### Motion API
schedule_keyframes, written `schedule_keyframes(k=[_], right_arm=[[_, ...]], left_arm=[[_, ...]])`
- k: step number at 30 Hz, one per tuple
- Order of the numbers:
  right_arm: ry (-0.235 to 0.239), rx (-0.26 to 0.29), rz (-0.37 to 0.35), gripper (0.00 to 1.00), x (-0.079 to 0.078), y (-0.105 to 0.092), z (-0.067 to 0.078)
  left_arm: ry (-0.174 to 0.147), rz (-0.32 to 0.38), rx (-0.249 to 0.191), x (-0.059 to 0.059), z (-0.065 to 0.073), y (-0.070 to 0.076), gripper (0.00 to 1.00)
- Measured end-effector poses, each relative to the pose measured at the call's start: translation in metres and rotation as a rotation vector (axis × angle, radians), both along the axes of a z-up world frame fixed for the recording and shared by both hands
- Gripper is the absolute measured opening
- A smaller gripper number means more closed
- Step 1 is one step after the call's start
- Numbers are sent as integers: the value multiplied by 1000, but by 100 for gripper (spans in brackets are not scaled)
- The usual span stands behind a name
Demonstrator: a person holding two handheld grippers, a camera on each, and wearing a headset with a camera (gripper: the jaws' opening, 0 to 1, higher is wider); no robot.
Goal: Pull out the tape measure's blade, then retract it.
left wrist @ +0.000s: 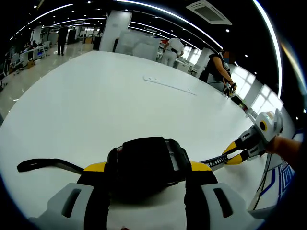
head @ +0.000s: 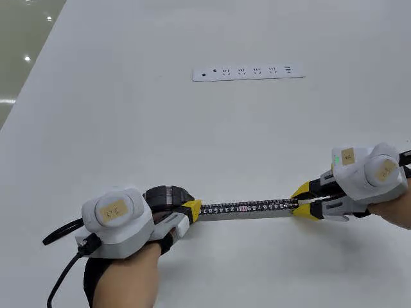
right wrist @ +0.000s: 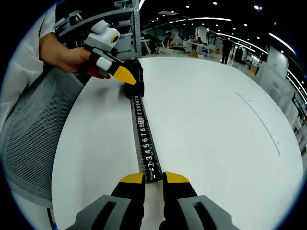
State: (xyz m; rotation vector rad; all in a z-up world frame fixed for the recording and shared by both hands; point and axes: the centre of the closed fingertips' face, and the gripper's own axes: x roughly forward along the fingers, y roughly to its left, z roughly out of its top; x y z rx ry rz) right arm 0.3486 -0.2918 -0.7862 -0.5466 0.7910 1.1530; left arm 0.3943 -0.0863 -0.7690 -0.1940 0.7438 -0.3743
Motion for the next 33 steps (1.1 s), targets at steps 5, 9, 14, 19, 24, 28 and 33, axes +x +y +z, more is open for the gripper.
schedule_keyframes(k=[5,9,14,19,24,28,33], right_arm=[[14,4,-5,11,2,-3,-1],[14,-6,9,11,1,-3,-2],[6,-7,13,11,2,-2,0],[10,-2,21,11,0,1,1],[13,12,19,11,3,2,0],[14,9,28,11,3,5,0],[21,26,23,11,4,9,1]], left_arm=[[1,3,-1,0,0,0,59],[2,1,3,0,1,0,59],[3,3,12,1,0,0,59],[-2,-8,27,1,0,0,59],[0,-11,28,1,0,0,59],[0,-12,28,1,0,0,59],[1,-11,28,1,0,0,59]])
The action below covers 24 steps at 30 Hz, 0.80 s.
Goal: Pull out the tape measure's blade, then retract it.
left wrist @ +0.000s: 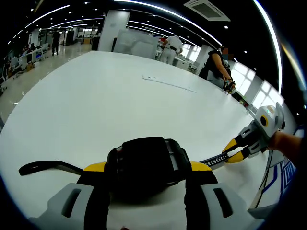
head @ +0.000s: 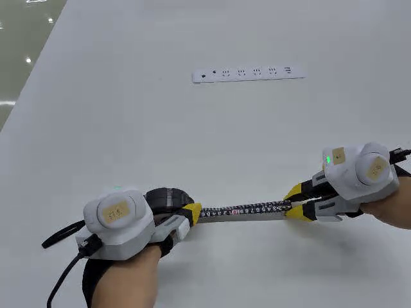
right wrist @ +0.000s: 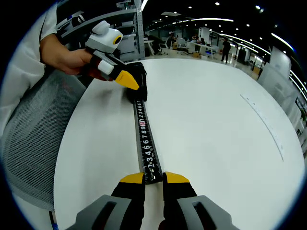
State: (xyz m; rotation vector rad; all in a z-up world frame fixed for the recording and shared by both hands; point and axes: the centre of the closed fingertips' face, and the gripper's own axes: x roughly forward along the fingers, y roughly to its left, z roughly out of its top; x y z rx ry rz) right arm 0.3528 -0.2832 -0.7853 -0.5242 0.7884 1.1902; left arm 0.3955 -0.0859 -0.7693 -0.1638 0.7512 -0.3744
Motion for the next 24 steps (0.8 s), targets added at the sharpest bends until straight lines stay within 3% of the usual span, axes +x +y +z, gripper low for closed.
schedule_keyframes(k=[24], right_arm=[[17,30,-1,10,1,16,-4]], left_arm=[[-1,-1,-8,1,0,1,59]])
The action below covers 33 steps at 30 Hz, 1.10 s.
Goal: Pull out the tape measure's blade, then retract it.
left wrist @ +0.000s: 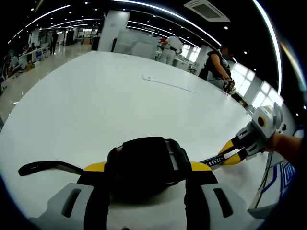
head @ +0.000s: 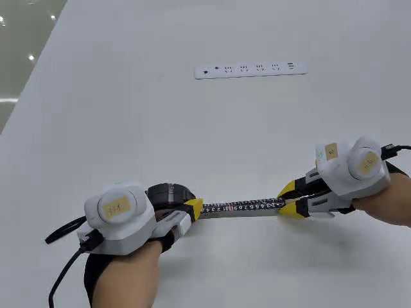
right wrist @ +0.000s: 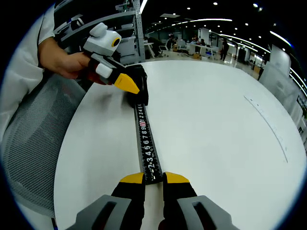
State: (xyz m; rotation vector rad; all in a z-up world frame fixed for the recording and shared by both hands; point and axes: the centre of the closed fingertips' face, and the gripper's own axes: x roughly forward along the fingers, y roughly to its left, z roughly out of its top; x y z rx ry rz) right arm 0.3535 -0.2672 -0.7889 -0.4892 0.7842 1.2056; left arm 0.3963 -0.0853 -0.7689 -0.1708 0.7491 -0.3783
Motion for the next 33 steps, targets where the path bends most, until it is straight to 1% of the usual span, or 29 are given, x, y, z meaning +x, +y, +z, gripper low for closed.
schedule_keyframes(k=[8,10,12,16,21,27,31,32,33], right_arm=[[-2,-8,-2,11,-1,0,-2],[-2,-9,-2,11,-2,0,-2],[-5,-3,-6,11,-2,-1,-2],[-12,-6,-4,11,0,-1,-2],[-21,-13,0,11,0,-1,-3],[-26,-9,0,11,1,-2,-1],[-26,-11,1,11,0,-1,-1],[-18,25,2,11,-2,5,2],[-22,57,-3,11,-1,12,7]], left_arm=[[0,9,1,0,0,0,60],[-12,13,14,0,0,0,61],[-16,20,13,1,0,0,61],[-12,29,13,1,0,0,62],[-1,57,-2,0,-1,0,63],[-1,52,4,1,-2,1,61],[17,41,9,0,-3,2,59],[17,40,11,0,-3,2,59],[13,37,13,0,-3,2,59]])
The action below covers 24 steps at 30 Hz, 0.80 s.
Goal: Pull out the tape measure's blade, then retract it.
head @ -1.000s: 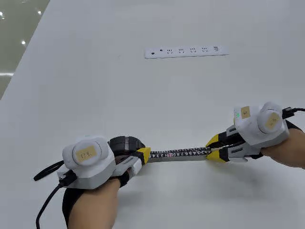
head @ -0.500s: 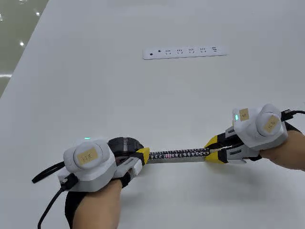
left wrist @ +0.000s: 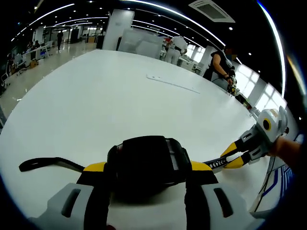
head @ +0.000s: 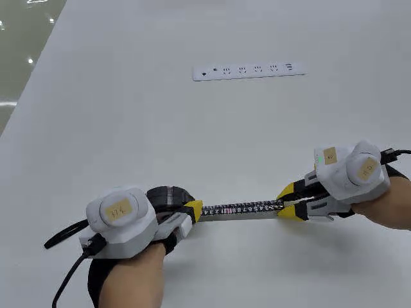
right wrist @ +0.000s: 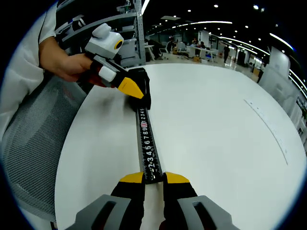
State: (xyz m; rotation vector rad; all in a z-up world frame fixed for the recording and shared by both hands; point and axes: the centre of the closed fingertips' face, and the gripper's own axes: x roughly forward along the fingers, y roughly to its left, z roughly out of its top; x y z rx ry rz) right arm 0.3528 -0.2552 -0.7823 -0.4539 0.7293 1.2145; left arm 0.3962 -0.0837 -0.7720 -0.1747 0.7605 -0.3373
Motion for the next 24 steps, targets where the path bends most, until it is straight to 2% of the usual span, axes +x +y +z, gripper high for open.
schedule_keyframes(k=[3,5,24], right_arm=[[-14,-31,13,11,4,7,-3],[-8,-8,11,11,5,14,-2],[-6,19,37,11,9,46,-4]], left_arm=[[2,4,-4,0,0,-1,59],[2,4,-5,0,0,-1,59],[3,-3,-13,0,0,-1,59]])
